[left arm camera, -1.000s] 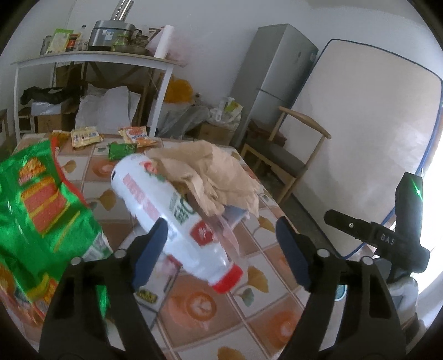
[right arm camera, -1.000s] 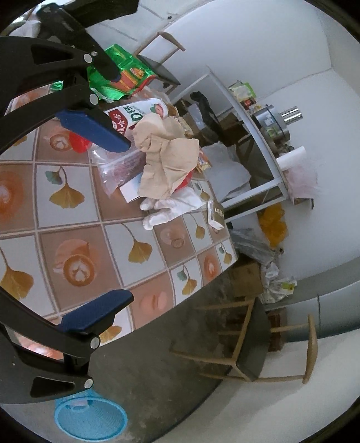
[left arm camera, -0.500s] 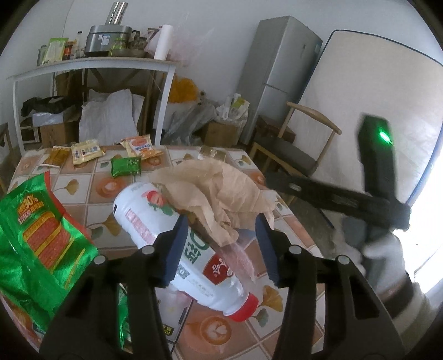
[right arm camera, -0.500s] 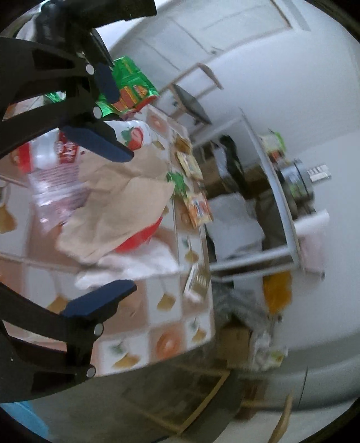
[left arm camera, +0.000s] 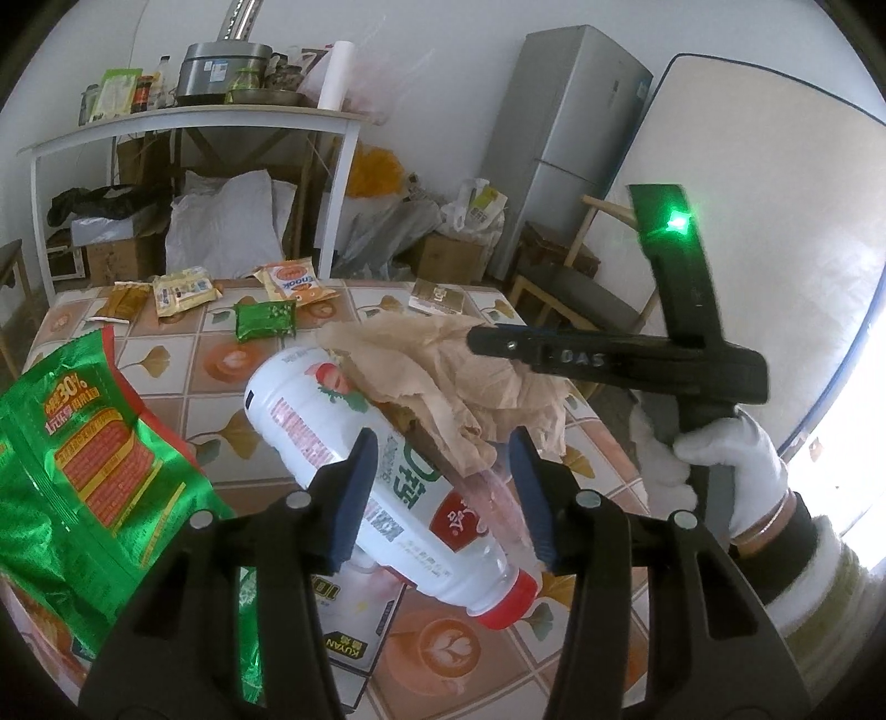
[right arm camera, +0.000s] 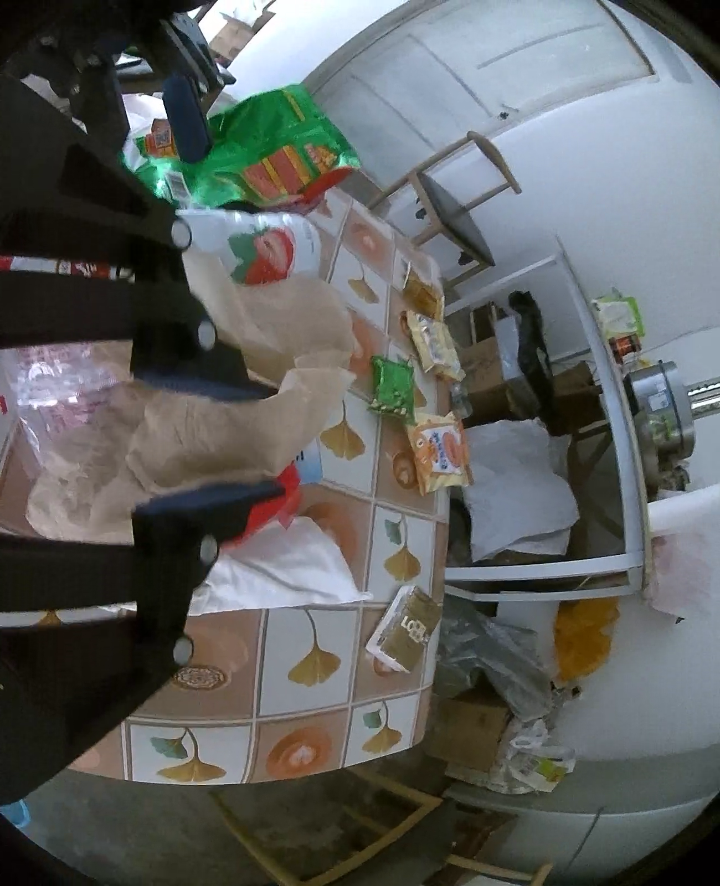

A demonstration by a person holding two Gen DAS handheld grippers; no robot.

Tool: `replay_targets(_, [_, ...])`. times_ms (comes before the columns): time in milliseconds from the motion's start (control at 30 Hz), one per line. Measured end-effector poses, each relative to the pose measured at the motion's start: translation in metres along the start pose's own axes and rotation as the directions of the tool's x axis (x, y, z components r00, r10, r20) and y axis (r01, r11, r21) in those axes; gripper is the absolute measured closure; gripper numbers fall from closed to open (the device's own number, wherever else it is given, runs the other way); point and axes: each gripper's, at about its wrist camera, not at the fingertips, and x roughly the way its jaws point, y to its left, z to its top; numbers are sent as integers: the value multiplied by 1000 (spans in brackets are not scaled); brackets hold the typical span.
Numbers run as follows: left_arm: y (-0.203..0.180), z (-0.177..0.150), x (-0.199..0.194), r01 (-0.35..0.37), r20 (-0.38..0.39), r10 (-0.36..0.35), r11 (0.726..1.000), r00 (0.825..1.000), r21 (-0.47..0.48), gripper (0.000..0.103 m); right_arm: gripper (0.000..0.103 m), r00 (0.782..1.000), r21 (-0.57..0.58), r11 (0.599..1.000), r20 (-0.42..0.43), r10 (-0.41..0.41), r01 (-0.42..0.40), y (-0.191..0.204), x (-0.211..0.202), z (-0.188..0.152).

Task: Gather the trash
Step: 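Grasp the brown paper with the right tool, then grasp the clear plastic bag with the left tool while the right tool holds the brown paper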

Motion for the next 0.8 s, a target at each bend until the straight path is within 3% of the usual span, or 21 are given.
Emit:
replay_targets(133, [-1, -2, -1, 5, -3, -5, 1000, 1000, -3, 56, 96, 998, 35, 998, 49, 41, -43, -1, -20, -2])
replay_targets(333, [-3, -5, 0, 16, -12, -16, 1000, 1000, 4, 56, 97, 988, 99, 991, 133, 74, -88, -8, -56, -5])
replay_targets(633, [-18, -7, 9, 30, -34, -28, 998, 999, 51, 56, 97, 952, 205, 976, 305, 9, -75, -35, -147, -36])
replay_targets(800, [-24, -3, 19, 41, -57, -38, 998, 998, 48, 52, 97, 945, 278, 958, 325, -29, -66, -56, -175, -62])
